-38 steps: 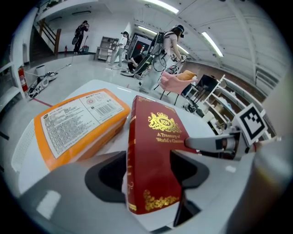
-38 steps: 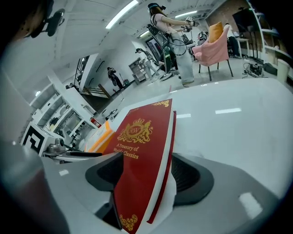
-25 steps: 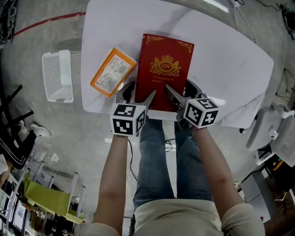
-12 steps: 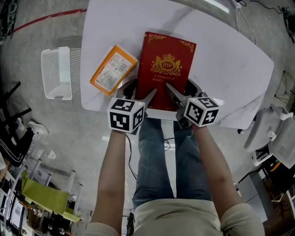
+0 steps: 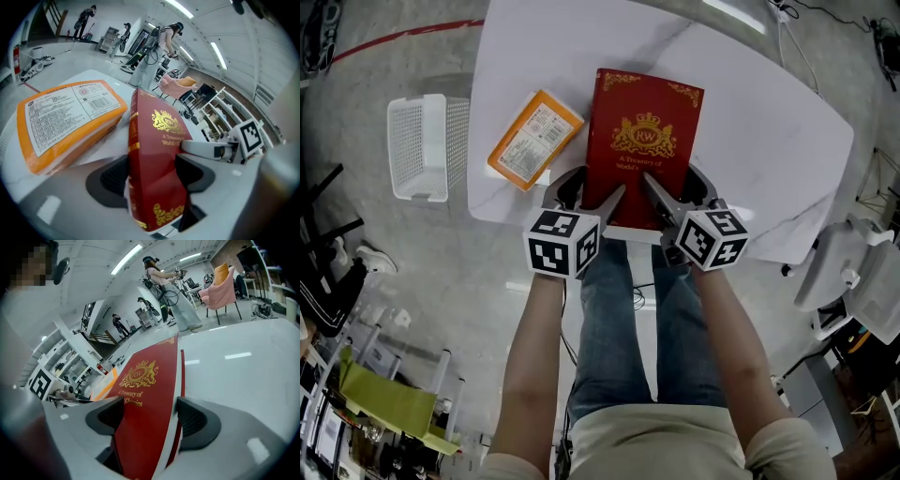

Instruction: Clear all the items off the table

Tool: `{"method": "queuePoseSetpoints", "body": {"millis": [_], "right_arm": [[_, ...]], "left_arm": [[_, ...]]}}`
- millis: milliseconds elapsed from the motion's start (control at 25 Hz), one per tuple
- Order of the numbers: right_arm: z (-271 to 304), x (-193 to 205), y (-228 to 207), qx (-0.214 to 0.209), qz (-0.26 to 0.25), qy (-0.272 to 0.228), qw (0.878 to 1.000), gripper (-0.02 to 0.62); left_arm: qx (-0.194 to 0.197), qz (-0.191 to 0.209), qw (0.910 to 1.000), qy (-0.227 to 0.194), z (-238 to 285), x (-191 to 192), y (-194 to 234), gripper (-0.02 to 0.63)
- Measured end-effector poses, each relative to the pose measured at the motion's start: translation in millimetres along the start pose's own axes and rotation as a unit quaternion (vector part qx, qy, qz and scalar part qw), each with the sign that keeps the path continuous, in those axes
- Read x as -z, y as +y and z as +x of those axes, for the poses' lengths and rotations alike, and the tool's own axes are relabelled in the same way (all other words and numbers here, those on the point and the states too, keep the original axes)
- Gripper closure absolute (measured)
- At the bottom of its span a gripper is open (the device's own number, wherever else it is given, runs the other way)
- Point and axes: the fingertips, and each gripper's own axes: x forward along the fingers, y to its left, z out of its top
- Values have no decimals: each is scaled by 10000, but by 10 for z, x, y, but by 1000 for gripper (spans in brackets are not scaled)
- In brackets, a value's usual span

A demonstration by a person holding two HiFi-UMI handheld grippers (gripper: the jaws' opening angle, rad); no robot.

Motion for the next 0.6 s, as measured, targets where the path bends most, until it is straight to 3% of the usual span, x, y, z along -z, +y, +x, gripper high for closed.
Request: {"method": "queuePoseSetpoints", "body": {"millis": [600], "right_arm": [[-215, -245, 412, -46, -445, -218, 9988, 236]], "left_arm": [[27, 12, 9990, -447, -438, -169, -77, 296]]}}
